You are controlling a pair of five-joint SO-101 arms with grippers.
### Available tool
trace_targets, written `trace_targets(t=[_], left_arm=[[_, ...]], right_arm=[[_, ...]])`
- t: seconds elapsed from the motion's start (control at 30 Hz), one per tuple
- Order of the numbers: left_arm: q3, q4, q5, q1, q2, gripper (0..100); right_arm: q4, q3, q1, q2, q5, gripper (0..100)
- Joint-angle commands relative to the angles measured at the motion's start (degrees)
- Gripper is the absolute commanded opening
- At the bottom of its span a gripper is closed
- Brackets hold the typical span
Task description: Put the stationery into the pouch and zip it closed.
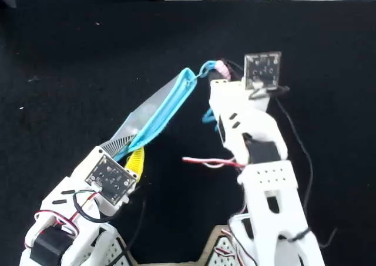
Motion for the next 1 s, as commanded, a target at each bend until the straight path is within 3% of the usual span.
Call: trace_targets(t=[0.0, 0.43, 0.63, 0.8, 0.97], left_arm=[[0.7, 2.1, 0.9, 0.0, 0.3, 3], [0.9, 2.1, 0.8, 0.0, 0.3, 3], [0.9, 2.1, 0.8, 0.0, 0.3, 3], [0.9, 2.2, 0.8, 0.0, 0.3, 3], [1.1, 2.2, 0.8, 0.0, 0.3, 3]], right_arm=[[-1.6, -6.8, 4.8, 8.4, 0.4, 1.1], [-0.3, -7.4, 8.3, 5.5, 0.1, 1.1], [4.0, -7.6, 1.1, 5.4, 0.5, 1.1], [8.5, -9.3, 0.5, 5.4, 0.5, 1.6], [18.9, -12.9, -0.7, 5.4, 0.4, 19.1]])
